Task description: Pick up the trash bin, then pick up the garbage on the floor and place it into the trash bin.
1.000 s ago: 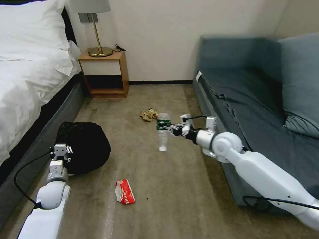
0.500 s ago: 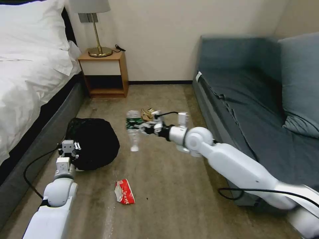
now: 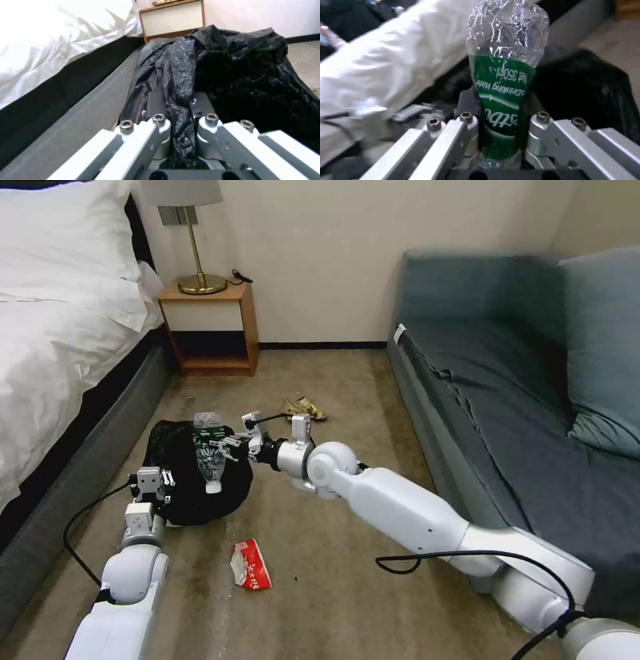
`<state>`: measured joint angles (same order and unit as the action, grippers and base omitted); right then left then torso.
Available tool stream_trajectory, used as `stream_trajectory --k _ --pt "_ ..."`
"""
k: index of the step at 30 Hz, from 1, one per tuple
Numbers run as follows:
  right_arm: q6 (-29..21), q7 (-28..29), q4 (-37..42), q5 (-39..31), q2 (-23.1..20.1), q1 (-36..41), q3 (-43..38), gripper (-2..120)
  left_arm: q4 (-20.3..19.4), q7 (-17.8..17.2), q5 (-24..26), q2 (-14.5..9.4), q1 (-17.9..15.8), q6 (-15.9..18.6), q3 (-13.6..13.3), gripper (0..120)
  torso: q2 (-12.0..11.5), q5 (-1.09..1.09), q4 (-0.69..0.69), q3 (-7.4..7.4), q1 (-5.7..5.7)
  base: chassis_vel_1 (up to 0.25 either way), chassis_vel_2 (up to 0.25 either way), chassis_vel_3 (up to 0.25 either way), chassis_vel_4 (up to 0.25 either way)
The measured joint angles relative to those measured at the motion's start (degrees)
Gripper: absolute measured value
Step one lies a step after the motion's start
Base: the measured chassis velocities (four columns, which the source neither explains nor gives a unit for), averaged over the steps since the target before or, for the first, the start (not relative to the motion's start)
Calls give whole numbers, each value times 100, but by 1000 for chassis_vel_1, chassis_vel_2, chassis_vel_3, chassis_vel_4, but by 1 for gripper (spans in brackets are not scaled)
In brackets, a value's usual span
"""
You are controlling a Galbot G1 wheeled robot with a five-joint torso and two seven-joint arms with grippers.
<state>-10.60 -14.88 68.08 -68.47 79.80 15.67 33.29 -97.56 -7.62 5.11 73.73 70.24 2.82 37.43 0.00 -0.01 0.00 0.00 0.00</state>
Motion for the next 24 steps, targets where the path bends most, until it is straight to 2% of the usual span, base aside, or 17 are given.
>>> stream_trajectory --k 5,13,15,18,19,21,22,24 --pt "170 -113 -959 392 571 84 -55 16 -17 3 -47 113 11 -22 5 5 0 0 0 0 0 0 0 0 0" --pt "240 -151 -1283 567 903 62 -78 16 -53 17 -49 139 83 -61 143 5 0 0 1 0 0 0 0 0 0" --pt "241 -138 -1272 567 899 48 -77 25 -58 20 -45 139 100 -74 181 5 0 0 1 0 0 0 0 0 0" --pt "242 -130 -1257 567 887 48 -77 29 -59 23 -42 143 103 -83 194 5 0 0 1 0 -1 0 0 0 0" --pt "242 -120 -1236 568 871 60 -77 37 -59 27 -39 167 95 -84 218 5 0 0 1 0 0 0 0 0 0" --pt "242 -116 -1224 591 850 88 -77 46 -48 29 -38 198 64 -85 234 5 0 0 0 0 0 0 0 0 0" --pt "242 -116 -1224 591 850 88 -77 46 -48 29 -38 198 64 -85 234 5 0 0 0 0 0 0 0 0 0" --pt "242 -116 -1210 601 846 118 -90 57 -32 32 -41 223 60 -98 237 5 0 0 -1 0 0 0 0 0 0"
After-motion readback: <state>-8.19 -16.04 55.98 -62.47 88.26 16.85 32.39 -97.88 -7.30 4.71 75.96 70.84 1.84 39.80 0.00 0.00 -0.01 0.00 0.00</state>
